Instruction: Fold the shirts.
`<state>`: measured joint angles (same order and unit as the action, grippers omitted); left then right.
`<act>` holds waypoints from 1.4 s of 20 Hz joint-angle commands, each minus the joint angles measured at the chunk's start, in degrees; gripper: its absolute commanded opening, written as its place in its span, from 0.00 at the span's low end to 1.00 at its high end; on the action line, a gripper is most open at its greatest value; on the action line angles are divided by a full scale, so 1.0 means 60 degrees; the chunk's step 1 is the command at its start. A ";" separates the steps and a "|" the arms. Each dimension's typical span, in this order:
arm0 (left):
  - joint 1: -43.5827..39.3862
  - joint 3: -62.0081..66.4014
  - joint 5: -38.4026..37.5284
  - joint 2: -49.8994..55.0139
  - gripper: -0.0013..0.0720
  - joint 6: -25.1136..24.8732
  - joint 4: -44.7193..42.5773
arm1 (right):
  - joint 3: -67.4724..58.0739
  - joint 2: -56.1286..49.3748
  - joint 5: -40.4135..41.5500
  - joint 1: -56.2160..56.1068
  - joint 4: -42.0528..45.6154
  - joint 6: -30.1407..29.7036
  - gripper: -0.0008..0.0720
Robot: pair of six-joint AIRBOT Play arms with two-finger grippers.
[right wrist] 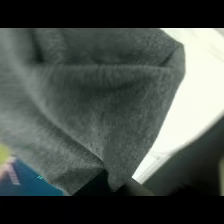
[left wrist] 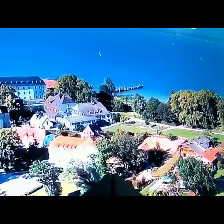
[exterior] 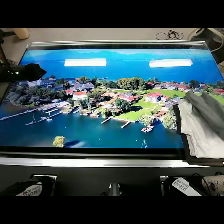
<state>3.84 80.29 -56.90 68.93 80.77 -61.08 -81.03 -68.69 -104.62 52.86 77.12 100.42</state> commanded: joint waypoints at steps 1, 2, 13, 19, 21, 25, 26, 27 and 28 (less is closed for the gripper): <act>0.0000 -0.0007 0.0036 0.0011 0.05 -0.0004 0.0004 | 0.2320 0.0229 0.0186 0.0022 0.2036 -0.0583 0.04; 0.0000 -0.0004 0.0040 0.0007 0.05 -0.0004 0.0007 | 0.2626 0.0229 0.0357 0.0022 0.2091 -0.0586 0.04; -0.1800 0.2248 -0.1541 0.1687 0.05 0.1140 -0.5905 | -0.1818 0.0226 0.5552 -0.4462 0.1322 -0.1661 0.84; -0.2991 0.1308 -0.3534 0.2364 0.97 0.2175 -0.6335 | -0.1807 -0.2335 0.3501 -0.9165 0.0495 0.0066 0.94; -0.2903 0.0368 -0.2291 0.1876 0.97 0.2885 -0.6076 | -0.1807 -0.3002 0.2994 -0.9176 0.0022 -0.0022 0.93; -0.2903 0.0357 -0.2255 0.1905 0.97 0.2867 -0.6073 | -0.1810 -0.3093 0.3111 -0.9202 0.0739 -0.0022 0.93; -0.2907 0.0357 -0.2255 0.1905 0.97 0.2871 -0.6069 | -0.1810 -0.3096 0.3100 -0.9205 0.0750 -0.0022 0.93; -0.2918 0.0357 -0.2255 0.1905 0.97 0.2871 -0.6069 | -0.1810 -0.3093 0.3104 -0.9202 0.0750 -0.0022 0.93; -0.2918 0.0357 -0.2255 0.1905 0.97 0.2871 -0.6069 | -0.1810 -0.3096 0.3169 -0.9205 0.0750 -0.0022 0.93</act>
<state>-13.47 82.96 -70.91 80.51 97.36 -97.43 -91.83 -86.54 -85.17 -1.80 81.41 100.07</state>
